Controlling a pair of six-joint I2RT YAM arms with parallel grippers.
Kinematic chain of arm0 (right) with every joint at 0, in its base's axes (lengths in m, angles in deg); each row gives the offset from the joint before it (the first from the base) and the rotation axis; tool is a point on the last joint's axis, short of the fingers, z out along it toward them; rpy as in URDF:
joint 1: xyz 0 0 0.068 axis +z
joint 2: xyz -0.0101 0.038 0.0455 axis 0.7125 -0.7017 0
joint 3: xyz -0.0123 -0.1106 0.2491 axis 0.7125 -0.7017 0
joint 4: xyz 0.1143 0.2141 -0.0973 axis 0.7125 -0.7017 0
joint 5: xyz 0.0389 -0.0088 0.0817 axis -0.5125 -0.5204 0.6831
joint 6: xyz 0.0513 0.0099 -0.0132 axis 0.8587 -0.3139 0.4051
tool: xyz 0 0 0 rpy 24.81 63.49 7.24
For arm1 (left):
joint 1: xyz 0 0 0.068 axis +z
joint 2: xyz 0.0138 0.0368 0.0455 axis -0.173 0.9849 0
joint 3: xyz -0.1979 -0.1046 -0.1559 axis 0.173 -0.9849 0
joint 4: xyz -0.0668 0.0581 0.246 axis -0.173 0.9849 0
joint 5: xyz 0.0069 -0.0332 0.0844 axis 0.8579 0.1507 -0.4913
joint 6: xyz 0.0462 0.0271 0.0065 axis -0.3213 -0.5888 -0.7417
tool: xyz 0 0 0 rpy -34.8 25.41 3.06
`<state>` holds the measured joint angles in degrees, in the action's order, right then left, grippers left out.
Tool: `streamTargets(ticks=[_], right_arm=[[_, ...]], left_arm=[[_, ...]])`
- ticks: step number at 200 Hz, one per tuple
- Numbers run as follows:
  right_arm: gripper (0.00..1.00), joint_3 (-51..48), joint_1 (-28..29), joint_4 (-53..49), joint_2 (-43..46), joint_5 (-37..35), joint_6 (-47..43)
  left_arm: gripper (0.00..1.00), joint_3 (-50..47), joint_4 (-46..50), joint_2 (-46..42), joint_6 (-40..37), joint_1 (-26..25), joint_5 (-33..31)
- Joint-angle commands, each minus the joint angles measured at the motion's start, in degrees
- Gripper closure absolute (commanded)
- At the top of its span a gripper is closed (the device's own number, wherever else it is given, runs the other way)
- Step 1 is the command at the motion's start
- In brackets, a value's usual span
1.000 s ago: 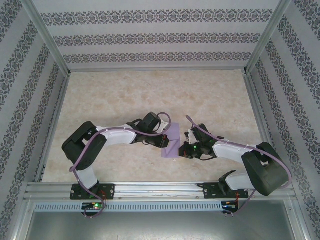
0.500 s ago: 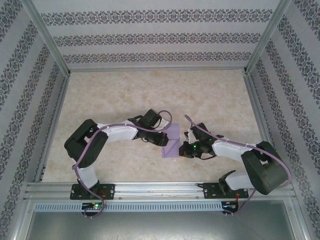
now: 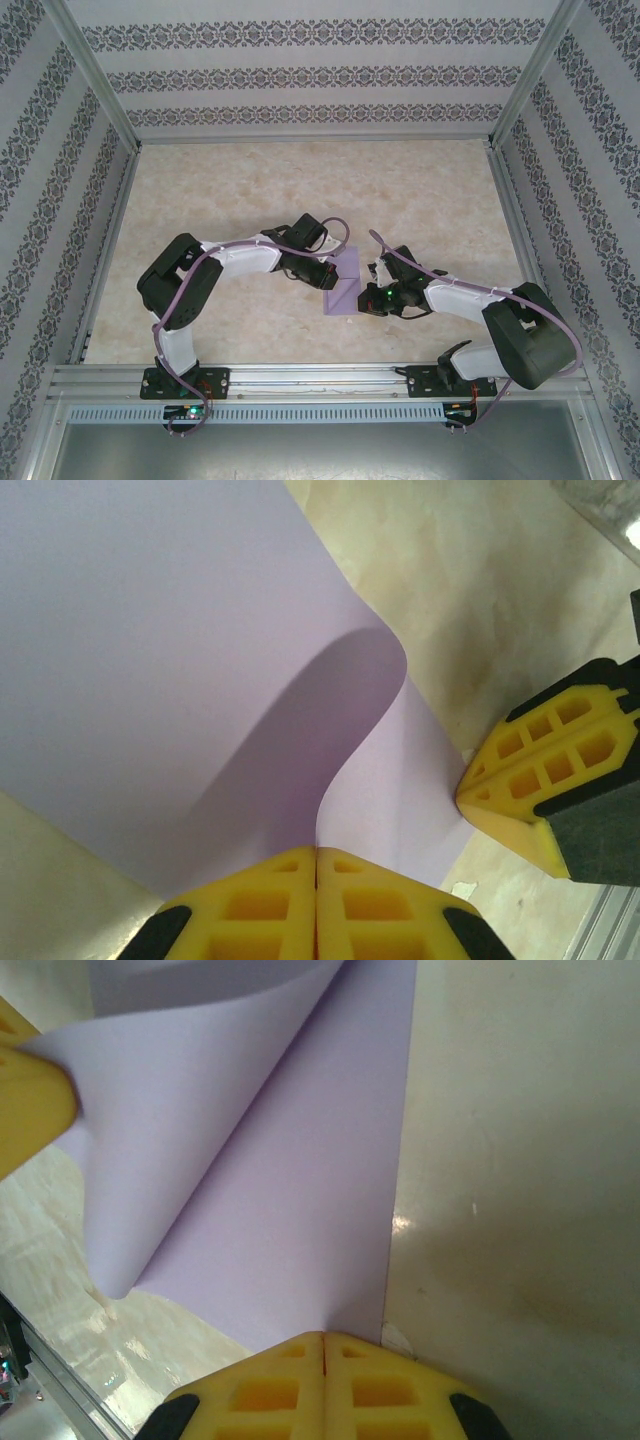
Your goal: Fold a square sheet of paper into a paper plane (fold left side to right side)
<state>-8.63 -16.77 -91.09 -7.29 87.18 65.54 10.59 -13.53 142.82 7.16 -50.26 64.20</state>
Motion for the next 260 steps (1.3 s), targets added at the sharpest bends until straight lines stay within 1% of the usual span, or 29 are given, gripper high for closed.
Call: streamTargets(ticks=[1,81,260], right_arm=[[1.0,0.4,0.4,-2.8,-1.0,-3.0,-1.1],[1.0,0.3,0.4,-2.9,-1.1,-3.2,-1.2],[1.0,0.4,0.4,-3.0,-1.6,-3.4,-1.3]], left_arm=[[0.93,1.5,3.2,1.6,-2.3,0.9,-0.7],[0.92,2.9,5.1,2.7,-3.4,1.1,-2.1],[0.93,2.6,5.1,3.2,-3.5,1.3,-4.2]])
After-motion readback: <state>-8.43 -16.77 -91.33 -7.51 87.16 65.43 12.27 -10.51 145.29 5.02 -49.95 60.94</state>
